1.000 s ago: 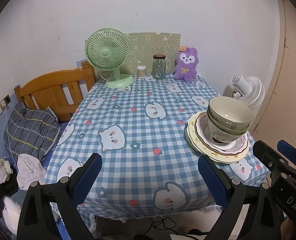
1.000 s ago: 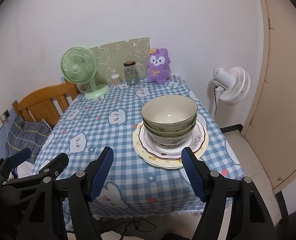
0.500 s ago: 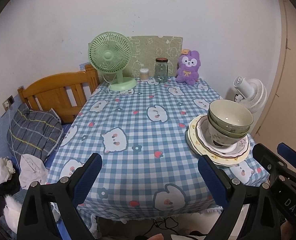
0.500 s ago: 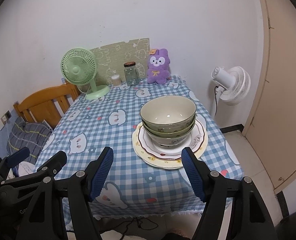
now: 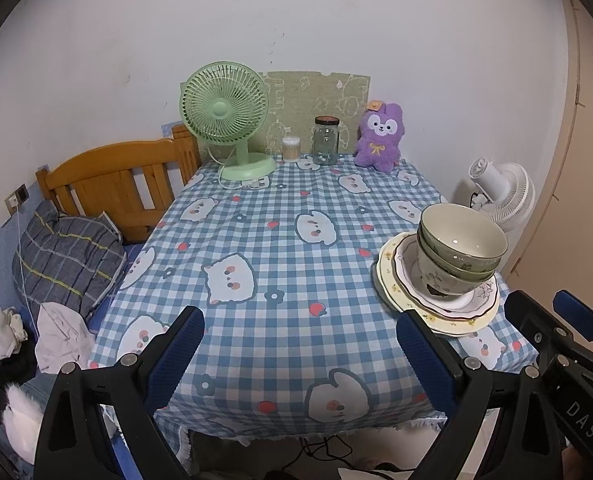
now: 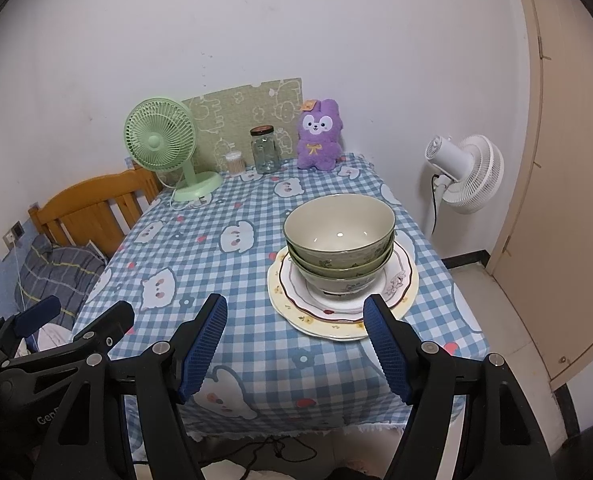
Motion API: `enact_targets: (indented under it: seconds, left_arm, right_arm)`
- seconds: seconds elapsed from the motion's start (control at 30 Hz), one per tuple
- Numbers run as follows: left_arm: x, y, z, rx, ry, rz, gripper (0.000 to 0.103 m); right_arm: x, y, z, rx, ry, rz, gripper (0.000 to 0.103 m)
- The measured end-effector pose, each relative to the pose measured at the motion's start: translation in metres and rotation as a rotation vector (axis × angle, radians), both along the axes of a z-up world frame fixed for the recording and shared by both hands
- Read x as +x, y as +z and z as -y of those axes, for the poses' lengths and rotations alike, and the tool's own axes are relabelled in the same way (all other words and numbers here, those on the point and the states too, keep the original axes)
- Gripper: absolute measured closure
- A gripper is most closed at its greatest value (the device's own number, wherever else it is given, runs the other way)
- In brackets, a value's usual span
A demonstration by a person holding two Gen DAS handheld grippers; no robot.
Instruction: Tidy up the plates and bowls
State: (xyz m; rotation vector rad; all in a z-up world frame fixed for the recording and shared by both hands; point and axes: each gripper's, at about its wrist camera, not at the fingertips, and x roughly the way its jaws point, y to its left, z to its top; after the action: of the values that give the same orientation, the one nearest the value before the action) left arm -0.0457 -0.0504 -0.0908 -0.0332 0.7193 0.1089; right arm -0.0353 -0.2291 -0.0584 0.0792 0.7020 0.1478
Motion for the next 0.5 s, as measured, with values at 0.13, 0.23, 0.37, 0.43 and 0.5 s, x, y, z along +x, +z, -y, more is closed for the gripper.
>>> enact_targets:
  seconds: [0.13, 0.23, 0.37, 0.43, 0.5]
  left_arm:
    - [0.0010, -0.0002, -0.0013, -0.001, 0.001, 0.002, 0.005]
    - [0.0015, -0.0001, -0.0016, -0.003, 0.002, 0.001, 0.005]
    - [0.0015, -0.0004, -0.0019, -0.004, 0.001, 0.001, 0.005]
    - [0.0012, -0.0003, -0.0018, -0.002, 0.002, 0.003, 0.005]
    - [0.0020, -0.0006, -0.0019, -0.003, 0.003, 0.003, 0.005]
  right_arm:
    - [0.0009, -0.0002, -0.0013, -0.003, 0.002, 0.001, 0.029]
    - [0.0012, -0.0009, -0.0016, -0.005, 0.001, -0.002, 0.029]
    - [0.0015, -0.0013, -0.0023, -0.005, 0.000, -0.002, 0.029]
    - [0.0016, -0.0013, -0.0025, -0.006, 0.000, -0.001, 0.029]
    - [0.0017, -0.0013, -0.0023, -0.004, 0.001, -0.003, 0.029]
